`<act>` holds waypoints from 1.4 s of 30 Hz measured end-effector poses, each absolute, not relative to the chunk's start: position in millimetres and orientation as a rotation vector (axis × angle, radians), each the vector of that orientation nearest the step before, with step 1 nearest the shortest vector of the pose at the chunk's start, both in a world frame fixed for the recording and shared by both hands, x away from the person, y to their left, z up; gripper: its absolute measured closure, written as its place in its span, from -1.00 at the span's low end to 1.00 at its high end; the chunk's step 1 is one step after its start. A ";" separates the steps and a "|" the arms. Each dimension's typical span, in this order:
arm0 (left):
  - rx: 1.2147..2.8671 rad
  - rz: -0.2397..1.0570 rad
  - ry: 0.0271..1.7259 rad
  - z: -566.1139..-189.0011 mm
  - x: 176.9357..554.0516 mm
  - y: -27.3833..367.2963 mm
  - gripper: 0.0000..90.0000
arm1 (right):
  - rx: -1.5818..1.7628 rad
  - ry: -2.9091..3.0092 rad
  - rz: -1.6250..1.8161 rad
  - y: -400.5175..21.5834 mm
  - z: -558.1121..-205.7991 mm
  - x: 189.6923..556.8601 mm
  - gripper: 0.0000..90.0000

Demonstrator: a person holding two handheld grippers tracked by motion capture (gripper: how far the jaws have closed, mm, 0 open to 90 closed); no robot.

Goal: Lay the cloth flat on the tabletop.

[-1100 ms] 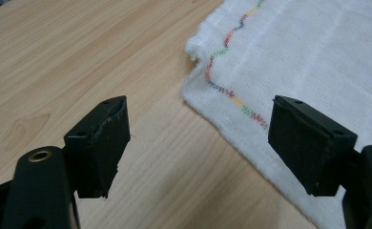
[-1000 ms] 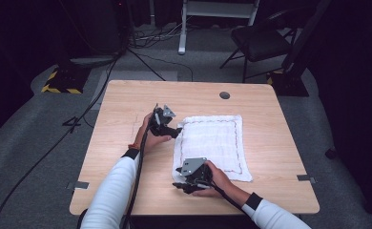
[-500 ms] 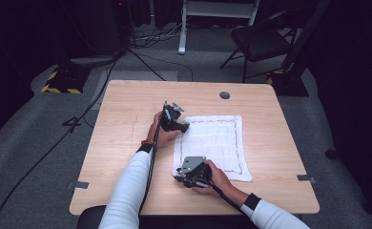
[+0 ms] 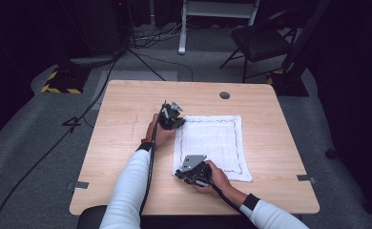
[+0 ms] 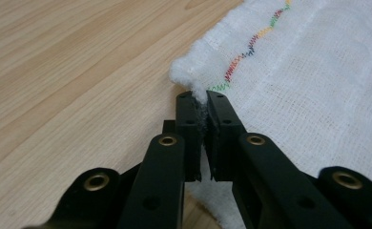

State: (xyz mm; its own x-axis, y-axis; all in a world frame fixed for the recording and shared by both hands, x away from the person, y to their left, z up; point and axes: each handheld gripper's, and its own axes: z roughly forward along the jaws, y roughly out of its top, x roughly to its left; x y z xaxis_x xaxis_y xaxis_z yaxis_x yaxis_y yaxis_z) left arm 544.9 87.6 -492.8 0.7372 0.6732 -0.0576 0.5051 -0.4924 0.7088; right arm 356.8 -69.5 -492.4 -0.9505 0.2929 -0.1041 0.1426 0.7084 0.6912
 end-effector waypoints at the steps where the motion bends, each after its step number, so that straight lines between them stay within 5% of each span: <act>1: 2.199 0.308 0.887 -492.4 544.7 89.5 0.94 | 0.352 2.709 1.075 -69.2 -492.4 356.3 0.89; 7: 2.190 0.305 0.900 -492.5 545.0 101.2 0.94 | 0.339 2.709 1.081 -64.3 -492.6 354.2 0.90; 9: 2.163 0.305 0.911 -491.9 544.6 100.8 0.78 | 0.335 2.715 1.080 -64.3 -492.4 354.6 0.91; 14: 2.192 0.332 0.892 -492.0 543.9 98.4 0.95 | 0.306 2.730 1.088 -62.3 -492.3 350.3 0.91; 42: 2.129 0.378 0.957 -476.2 533.0 159.6 0.96 | 0.229 2.702 1.157 -31.5 -479.2 349.2 0.92</act>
State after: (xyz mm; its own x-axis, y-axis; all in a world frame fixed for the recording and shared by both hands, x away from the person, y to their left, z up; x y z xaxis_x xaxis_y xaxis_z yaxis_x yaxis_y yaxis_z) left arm 533.0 159.6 -476.2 0.6755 0.7365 -0.0369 0.5123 -0.4327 0.7419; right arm 349.2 -31.5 -479.2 -0.9694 0.2165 -0.1160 0.0655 0.6831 0.7274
